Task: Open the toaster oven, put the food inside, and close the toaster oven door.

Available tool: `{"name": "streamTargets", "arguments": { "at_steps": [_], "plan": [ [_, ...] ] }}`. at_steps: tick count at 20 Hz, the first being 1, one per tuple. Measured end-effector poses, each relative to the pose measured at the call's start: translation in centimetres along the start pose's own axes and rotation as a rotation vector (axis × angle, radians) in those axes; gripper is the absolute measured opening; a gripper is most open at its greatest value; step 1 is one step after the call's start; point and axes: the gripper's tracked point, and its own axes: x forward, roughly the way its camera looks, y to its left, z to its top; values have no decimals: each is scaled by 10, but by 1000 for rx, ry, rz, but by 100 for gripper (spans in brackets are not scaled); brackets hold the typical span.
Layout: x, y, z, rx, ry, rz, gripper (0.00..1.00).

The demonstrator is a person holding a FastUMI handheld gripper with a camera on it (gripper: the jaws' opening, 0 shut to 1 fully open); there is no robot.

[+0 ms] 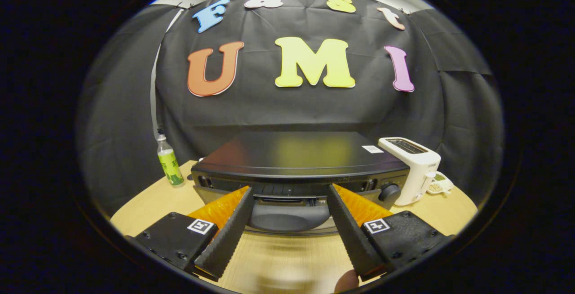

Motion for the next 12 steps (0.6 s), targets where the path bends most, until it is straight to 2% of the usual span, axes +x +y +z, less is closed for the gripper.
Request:
{"name": "streamTargets", "arguments": {
  "at_steps": [4,6,12],
  "plan": [
    [-24,0,-26,5,41,16,100],
    [-38,0,-41,-37,63,0,100],
    [-59,1,-83,-45,151,-23,100]
  ]
}}
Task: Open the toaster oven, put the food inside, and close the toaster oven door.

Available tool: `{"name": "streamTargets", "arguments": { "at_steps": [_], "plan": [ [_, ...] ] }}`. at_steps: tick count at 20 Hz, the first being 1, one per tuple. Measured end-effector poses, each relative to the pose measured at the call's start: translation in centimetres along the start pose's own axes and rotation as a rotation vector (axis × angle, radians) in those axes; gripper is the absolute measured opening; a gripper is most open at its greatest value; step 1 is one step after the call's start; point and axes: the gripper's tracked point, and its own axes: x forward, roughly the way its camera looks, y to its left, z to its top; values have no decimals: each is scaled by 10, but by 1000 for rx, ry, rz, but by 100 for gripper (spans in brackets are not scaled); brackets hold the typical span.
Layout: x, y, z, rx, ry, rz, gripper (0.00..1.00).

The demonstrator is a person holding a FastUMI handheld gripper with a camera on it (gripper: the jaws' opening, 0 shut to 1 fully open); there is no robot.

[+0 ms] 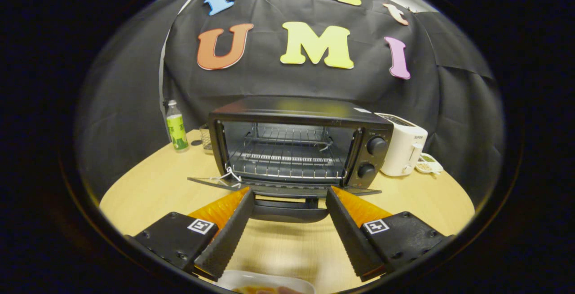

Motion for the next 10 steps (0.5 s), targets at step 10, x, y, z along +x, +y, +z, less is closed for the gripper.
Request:
{"name": "streamTargets", "arguments": {
  "at_steps": [10],
  "plan": [
    [-4,1,-38,79,160,53,100]
  ]
}}
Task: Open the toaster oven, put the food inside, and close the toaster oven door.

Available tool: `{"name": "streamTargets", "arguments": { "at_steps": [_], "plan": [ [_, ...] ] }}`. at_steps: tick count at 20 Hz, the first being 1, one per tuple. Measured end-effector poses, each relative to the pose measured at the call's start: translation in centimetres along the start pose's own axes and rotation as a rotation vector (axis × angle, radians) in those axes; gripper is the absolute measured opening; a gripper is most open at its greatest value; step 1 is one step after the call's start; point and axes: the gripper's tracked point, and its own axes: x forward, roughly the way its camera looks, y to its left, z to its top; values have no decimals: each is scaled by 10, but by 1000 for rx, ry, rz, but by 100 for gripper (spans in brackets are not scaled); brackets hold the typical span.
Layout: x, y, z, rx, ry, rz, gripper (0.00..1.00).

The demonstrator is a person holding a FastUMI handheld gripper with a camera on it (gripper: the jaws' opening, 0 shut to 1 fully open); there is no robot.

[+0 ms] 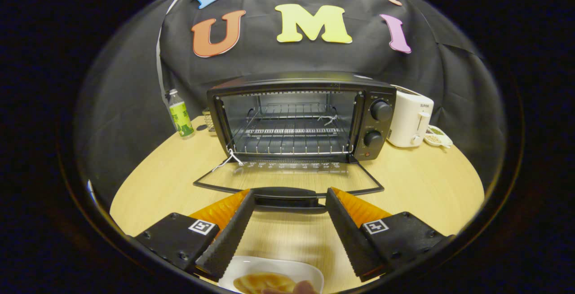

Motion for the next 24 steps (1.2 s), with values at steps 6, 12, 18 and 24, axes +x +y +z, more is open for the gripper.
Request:
{"name": "streamTargets", "arguments": {
  "at_steps": [6,12,18,24],
  "plan": [
    [8,-1,-23,26,94,19,100],
    [-42,10,5,13,-61,95,100],
    [-140,10,35,-22,-299,185,100],
    [-199,4,1,-16,-320,302,100]
  ]
}}
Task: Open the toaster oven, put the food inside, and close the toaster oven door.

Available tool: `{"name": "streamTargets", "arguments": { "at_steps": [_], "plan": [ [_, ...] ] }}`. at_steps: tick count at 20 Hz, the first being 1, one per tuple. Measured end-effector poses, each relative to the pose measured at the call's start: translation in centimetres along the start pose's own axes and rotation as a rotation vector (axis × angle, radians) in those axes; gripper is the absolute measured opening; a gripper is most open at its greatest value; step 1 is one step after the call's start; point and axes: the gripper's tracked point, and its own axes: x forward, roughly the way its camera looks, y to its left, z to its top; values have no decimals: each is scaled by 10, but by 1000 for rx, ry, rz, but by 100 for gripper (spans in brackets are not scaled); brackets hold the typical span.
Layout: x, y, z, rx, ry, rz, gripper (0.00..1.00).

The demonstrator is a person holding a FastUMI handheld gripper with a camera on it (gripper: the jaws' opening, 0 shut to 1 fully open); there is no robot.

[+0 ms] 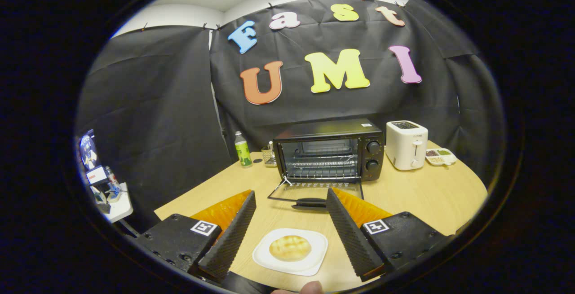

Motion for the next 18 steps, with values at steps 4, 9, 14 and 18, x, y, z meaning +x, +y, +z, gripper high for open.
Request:
{"name": "streamTargets", "arguments": {
  "at_steps": [4,9,14,18],
  "plan": [
    [-11,-1,-41,-36,57,7,100],
    [-3,1,-100,-34,172,35,100],
    [15,2,-143,-24,275,41,100],
    [32,0,-155,-34,309,26,100]
  ]
}}
